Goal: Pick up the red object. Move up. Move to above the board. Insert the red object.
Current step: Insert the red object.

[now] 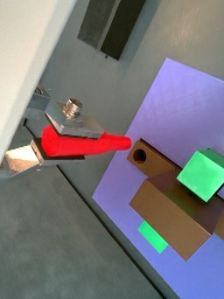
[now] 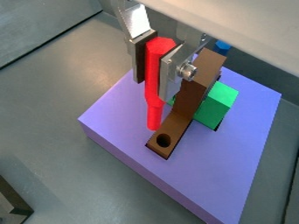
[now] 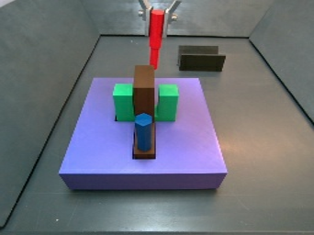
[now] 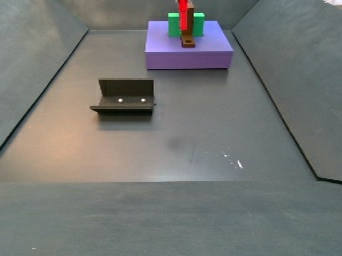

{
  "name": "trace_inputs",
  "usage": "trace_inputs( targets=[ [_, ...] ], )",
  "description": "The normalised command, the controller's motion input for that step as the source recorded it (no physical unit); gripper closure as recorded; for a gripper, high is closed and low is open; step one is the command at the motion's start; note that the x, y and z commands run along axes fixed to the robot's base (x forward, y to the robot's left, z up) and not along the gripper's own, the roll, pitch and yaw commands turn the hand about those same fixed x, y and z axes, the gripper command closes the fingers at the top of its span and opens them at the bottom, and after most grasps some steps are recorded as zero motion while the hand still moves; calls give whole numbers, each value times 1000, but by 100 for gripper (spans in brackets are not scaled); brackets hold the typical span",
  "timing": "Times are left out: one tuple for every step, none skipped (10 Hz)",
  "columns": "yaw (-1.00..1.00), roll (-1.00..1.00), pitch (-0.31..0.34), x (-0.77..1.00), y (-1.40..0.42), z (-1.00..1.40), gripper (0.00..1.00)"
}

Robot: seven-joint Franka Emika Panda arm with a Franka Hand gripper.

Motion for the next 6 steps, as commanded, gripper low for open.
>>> trace_inputs(
  targets=[
    [0, -147, -67, 0, -83, -163, 100],
    [0, -139, -81, -86, -111, -246, 100],
    [0, -157, -83, -91, -74, -237, 100],
    [0, -161, -79, 0, 0, -206, 100],
    [0, -110, -63, 0, 17, -231, 100],
    [0, -113, -60, -20, 0, -211, 100]
  ],
)
